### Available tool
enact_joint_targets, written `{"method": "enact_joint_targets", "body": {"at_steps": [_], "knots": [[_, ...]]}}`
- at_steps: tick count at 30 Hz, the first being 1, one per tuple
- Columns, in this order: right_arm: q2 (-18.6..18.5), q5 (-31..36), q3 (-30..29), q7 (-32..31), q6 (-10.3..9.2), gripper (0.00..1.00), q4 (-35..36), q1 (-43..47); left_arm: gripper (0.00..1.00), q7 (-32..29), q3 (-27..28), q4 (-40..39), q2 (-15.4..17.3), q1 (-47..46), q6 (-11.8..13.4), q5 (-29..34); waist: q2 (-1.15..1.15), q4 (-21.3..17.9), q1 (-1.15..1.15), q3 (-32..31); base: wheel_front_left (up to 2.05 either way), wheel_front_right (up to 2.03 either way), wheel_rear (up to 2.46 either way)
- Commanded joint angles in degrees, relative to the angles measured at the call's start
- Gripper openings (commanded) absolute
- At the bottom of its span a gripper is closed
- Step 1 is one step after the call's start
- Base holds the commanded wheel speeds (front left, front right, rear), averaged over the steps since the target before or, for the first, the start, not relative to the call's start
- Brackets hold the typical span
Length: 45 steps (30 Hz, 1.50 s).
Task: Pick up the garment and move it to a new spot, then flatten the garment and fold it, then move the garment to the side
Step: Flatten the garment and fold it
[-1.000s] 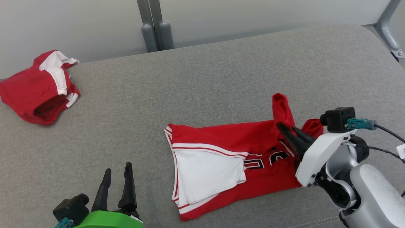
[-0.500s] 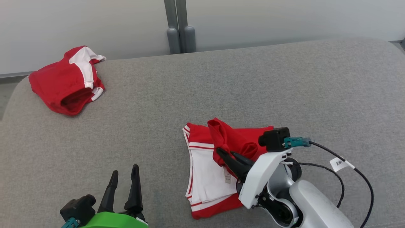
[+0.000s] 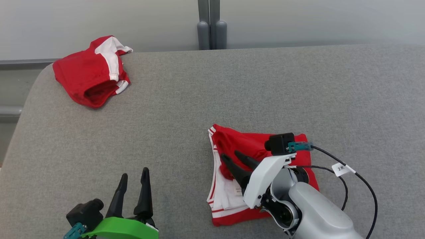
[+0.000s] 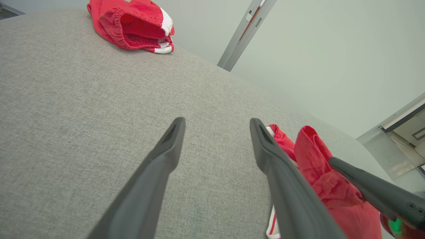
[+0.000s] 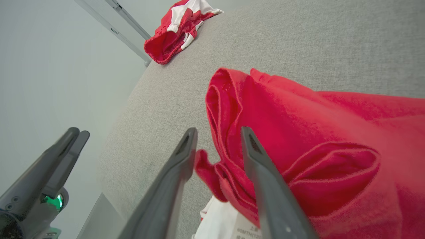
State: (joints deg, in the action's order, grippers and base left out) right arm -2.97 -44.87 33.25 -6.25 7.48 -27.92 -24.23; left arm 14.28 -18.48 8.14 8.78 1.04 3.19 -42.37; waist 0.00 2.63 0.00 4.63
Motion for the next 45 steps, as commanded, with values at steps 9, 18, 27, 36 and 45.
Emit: {"method": "enact_joint_targets", "body": {"at_steps": [9, 18, 27, 36, 45], "knots": [[-0.03, -1.24, -0.10, 6.09, 0.02, 1.00, -0.39, -3.18, 1.00, 0.45, 0.74, -0.11, 0.13, -0.21, 0.05, 0.31, 0.00, -0.74, 0.00, -0.06, 0.00, 0.00, 0.00], [-5.40, 5.16, -4.83, 12.91, 0.02, 1.00, 3.63, -1.04, 1.00, 0.52, 0.74, -0.56, 0.27, -0.01, 0.18, 0.48, 0.00, -2.32, 0.00, 0.14, 0.00, 0.00, 0.00], [-11.44, 9.08, -3.82, 11.95, 0.02, 0.00, 7.37, 5.72, 1.00, 0.35, 0.42, -0.75, 0.66, -0.21, 0.14, 0.52, 0.00, -2.43, 0.00, 0.29, 0.00, 0.00, 0.00], [-14.55, 9.45, 0.08, 10.02, 0.01, 0.00, 4.46, 7.82, 1.00, 0.04, -0.04, -0.60, 0.87, -0.22, 0.31, 0.45, 0.00, -0.74, 0.00, -0.02, 0.00, 0.00, 0.00], [-14.49, 5.55, 9.23, 10.37, 0.02, 0.00, 0.81, 3.76, 1.00, 0.05, 0.18, -0.97, 1.17, -0.09, 0.72, 0.23, 0.00, 1.50, 0.00, -0.25, 0.00, 0.00, 0.00]]}}
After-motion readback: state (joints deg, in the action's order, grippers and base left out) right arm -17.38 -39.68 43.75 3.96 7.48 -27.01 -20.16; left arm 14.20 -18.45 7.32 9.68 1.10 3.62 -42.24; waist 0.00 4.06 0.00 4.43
